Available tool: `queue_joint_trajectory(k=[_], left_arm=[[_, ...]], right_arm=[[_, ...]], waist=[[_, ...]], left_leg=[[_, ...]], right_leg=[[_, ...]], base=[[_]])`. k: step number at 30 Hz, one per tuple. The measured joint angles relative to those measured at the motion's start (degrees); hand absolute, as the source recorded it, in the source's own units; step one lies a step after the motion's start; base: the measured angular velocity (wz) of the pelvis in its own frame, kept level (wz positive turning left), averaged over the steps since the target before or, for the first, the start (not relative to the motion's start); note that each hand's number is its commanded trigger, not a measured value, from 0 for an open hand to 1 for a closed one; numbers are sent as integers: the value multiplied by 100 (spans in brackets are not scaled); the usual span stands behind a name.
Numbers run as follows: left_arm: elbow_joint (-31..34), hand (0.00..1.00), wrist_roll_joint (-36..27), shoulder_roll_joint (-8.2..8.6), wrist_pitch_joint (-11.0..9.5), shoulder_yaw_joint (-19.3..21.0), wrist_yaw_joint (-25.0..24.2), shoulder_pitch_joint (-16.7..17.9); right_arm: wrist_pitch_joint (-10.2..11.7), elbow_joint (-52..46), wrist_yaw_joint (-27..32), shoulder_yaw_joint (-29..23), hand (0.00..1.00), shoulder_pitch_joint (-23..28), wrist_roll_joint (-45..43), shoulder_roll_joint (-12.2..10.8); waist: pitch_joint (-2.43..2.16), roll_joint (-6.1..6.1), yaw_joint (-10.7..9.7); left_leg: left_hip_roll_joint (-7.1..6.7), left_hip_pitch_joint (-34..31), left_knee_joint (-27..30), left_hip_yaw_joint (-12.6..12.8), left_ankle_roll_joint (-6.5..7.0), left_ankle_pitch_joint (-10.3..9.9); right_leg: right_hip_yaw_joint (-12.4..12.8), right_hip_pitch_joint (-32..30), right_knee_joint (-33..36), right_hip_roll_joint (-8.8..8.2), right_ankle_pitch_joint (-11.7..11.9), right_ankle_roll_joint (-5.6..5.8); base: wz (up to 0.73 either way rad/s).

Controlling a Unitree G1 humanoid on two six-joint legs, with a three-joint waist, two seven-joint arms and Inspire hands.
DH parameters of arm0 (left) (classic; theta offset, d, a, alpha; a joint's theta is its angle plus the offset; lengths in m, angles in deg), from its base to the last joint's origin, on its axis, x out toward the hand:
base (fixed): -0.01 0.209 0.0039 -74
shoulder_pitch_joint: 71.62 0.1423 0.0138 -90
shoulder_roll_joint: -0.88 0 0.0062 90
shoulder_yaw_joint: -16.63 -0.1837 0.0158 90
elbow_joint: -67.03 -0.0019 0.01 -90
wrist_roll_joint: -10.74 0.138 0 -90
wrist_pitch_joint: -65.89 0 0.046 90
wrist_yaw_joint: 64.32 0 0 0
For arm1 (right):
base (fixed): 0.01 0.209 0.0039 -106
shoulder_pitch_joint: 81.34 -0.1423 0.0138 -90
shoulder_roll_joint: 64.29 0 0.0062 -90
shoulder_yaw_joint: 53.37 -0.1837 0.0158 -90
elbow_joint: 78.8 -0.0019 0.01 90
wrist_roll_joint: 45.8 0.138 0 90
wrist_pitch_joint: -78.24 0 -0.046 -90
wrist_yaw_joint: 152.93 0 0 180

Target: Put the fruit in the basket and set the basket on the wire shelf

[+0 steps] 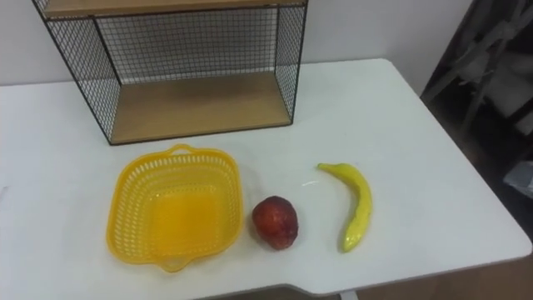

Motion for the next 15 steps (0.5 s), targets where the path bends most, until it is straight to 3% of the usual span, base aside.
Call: queue_joint_trajectory(k=[5, 8, 15], left_arm=[[-1, 0, -100, -40, -127, -124, 50, -17], [-3, 0, -93, -50, -141, -374, 116, -2], [5, 0, -69, -60, -238, -689, 67, -38]], right_arm=[[293, -1983, 1506, 41, 0, -35, -1543, 30], [469, -2584, 2099, 92, 0, -171, -2557, 101], [684, -4057, 2330, 565, 0, -89, -4647, 123]], waist=[[-11, -35, 50], [2, -10, 78], [-11, 77, 210]], left_leg=[[-5, -111, 55, 15, 0, 0], [-10, -184, 84, 5, 1, 0], [-22, -308, 87, 27, 3, 2]], right_leg=[[60, -116, 19, 12, 16, 0], [58, -158, -3, 3, 42, 7], [70, -343, 41, -4, 48, 9]], base=[[-5], [0], [-2]])
